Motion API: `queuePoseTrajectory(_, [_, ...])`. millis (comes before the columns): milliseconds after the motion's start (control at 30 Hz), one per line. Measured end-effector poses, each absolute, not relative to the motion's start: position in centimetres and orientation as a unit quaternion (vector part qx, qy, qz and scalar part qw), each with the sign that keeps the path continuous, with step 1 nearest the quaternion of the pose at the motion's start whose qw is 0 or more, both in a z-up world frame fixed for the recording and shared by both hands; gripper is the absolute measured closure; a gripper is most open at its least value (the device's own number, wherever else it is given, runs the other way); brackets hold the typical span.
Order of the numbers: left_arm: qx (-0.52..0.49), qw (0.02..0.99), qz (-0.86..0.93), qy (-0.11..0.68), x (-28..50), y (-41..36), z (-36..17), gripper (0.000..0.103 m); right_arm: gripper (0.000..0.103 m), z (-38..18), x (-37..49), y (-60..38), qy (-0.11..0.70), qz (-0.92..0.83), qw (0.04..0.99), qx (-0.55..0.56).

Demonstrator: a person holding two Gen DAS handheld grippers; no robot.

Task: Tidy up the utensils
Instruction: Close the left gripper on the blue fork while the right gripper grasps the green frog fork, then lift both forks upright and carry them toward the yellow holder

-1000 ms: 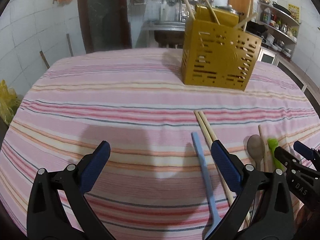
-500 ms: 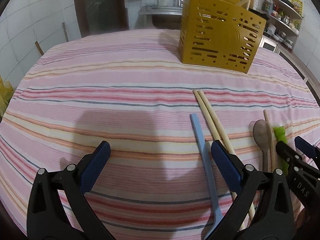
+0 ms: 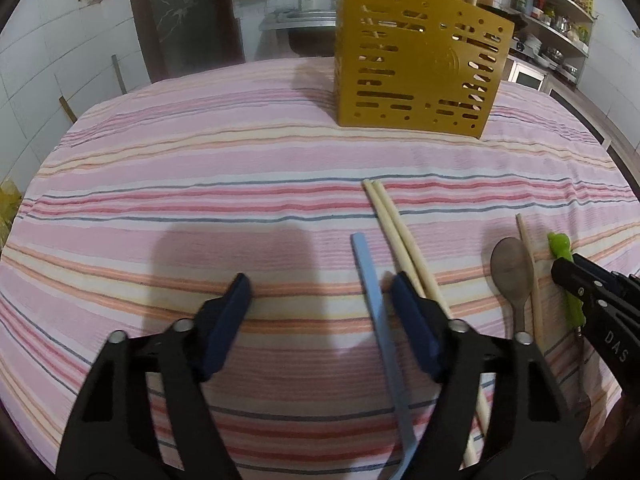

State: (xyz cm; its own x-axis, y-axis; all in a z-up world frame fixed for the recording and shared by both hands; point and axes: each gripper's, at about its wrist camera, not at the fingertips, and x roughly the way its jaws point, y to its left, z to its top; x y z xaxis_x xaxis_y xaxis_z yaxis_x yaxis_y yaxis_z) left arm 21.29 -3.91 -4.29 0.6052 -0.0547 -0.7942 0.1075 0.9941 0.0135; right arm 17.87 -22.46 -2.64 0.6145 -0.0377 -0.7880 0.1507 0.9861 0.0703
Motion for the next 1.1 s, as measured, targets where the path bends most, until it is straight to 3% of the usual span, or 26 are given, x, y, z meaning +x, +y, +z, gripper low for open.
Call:
queuePoseTrajectory(267, [0.024, 0.894, -0.044, 0.445, 21.8, -5.3, -4.2, 0.078, 0.083, -2.7, 17.8, -22.6, 0.432, -0.052, 0.898, 0.070])
queuePoseTrajectory(467, [0.016, 0.891, -0.051, 0.451, 22.3, -5.7, -4.0, 0.095, 0.084, -2.6, 18.3, -22.5, 0.440, -0.057, 0.894, 0.068])
queuePoseTrajectory(800, [-0.005, 0.901, -0.058, 0.431, 21.2, -4.9, -2.4, 0.096, 0.086, -1.2, 17.3, -23.4, 0.412, -0.051, 0.904, 0.099])
queuePoseTrajectory(1100, [-0.016, 0.940, -0.048, 0.337, 17.0, -2.9, 2.5, 0.096, 0.087, 2.1, 13.5, -23.7, 0.329, -0.032, 0.937, 0.117])
